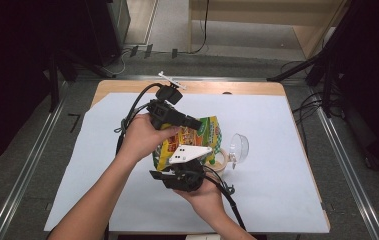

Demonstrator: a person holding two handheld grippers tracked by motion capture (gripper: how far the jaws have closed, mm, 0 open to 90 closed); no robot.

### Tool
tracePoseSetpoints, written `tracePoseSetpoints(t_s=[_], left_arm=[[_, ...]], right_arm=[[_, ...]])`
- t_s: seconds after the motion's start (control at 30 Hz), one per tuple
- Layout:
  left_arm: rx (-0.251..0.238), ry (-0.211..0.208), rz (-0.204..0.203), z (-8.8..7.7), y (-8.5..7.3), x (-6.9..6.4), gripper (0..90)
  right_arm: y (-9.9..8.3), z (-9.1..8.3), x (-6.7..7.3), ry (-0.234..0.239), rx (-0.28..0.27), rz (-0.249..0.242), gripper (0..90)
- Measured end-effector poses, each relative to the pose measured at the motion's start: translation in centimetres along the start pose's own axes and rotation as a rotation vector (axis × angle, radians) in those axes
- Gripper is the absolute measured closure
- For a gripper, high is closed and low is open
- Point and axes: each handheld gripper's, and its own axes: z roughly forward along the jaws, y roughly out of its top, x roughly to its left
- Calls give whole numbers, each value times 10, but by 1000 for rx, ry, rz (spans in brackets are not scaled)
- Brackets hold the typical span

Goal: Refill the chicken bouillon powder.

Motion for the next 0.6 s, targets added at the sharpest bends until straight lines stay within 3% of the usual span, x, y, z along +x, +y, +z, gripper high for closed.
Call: tracePoseSetpoints(t_s=[0.17, 0.6], left_arm=[[9, 20, 6, -1, 3, -1, 811], [-9, 16, 15, 2, 7, 5, 810]], right_arm=[[2, -1, 0, 11, -8, 7, 728], [3, 2, -10, -2, 0, 2, 728]])
